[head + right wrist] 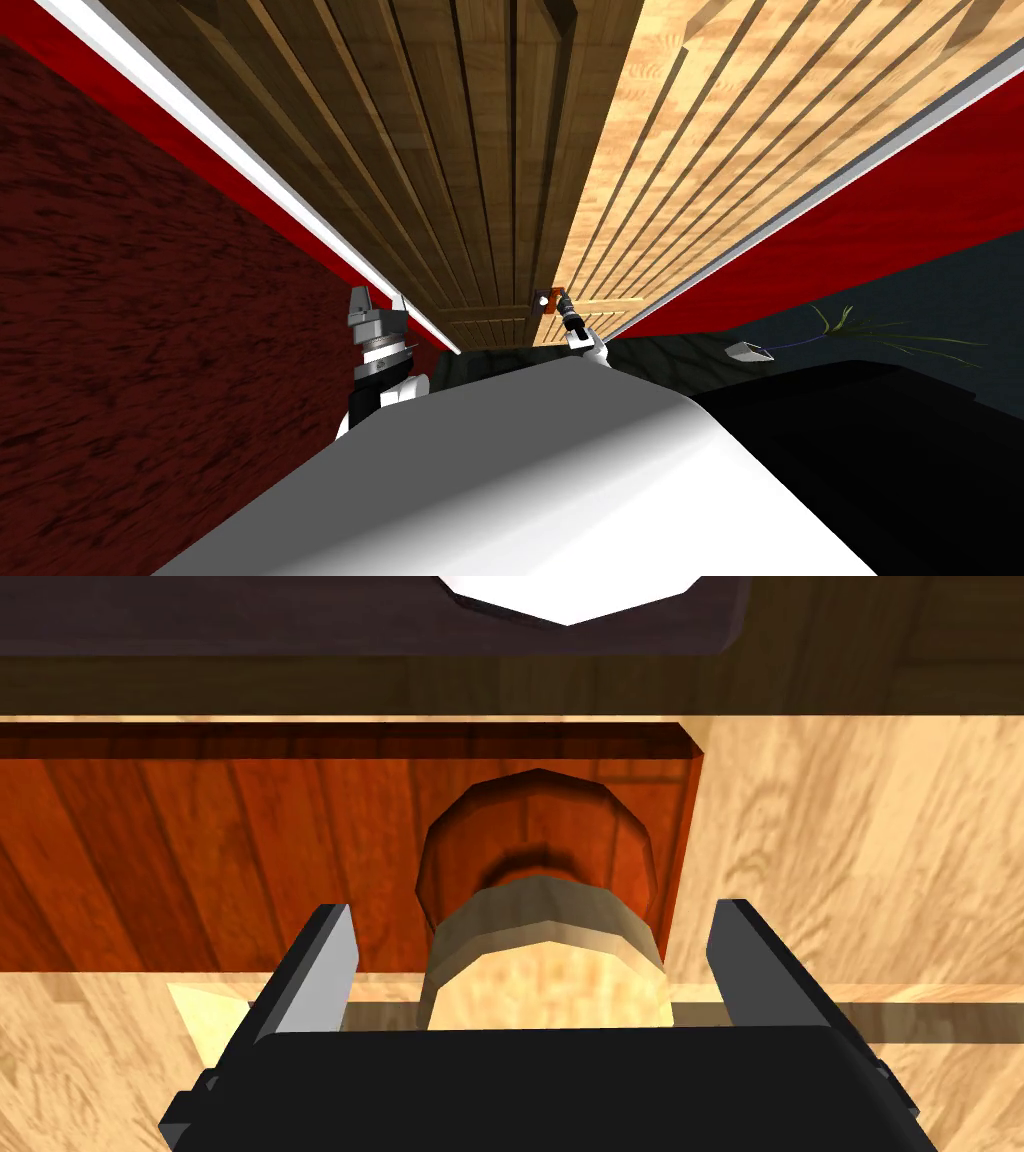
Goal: Pull the door open
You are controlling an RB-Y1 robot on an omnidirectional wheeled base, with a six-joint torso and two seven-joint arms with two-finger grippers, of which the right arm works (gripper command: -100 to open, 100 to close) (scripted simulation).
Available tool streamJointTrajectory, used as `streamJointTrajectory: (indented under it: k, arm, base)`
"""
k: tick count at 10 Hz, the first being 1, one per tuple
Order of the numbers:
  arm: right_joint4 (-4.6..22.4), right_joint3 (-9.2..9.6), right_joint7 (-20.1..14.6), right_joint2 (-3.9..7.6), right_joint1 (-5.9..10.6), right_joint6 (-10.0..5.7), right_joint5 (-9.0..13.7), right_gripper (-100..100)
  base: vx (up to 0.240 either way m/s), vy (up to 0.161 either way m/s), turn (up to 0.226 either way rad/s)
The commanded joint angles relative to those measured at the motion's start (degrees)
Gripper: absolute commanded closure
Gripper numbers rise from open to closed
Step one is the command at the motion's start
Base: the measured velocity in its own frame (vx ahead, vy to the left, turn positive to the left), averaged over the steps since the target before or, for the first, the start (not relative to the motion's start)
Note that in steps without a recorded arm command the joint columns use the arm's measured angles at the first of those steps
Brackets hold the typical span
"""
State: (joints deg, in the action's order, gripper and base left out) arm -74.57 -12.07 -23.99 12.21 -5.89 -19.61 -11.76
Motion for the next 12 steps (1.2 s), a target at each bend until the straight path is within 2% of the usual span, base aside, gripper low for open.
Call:
streamJointTrajectory:
  k: [1, 6, 7, 10, 11, 12]
  arm:
    - [0.15, -0.14, 0.08, 0.04, -0.07, -0.04, 0.00, 100]
    - [0.15, -0.14, 0.08, 0.04, -0.07, -0.04, 0.00, 100]
    - [0.61, -1.02, 0.00, 0.74, -1.11, 0.13, 0.12, 100]
    - [0.96, -2.06, -0.27, 1.76, -2.22, 0.29, 0.30, 100]
    - [0.66, -1.33, -0.79, 1.79, -2.05, -0.07, 0.16, -100]
    - [0.13, -0.87, -1.18, 1.85, -2.34, -0.19, 0.04, -100]
  base:
    - [-0.009, -0.010, -0.034]
    - [-0.019, -0.010, 0.010]
    - [-0.088, -0.066, -0.070]
    - [-0.153, -0.089, -0.102]
    - [-0.178, -0.019, 0.017]
    - [-0.189, 0.057, 0.054]
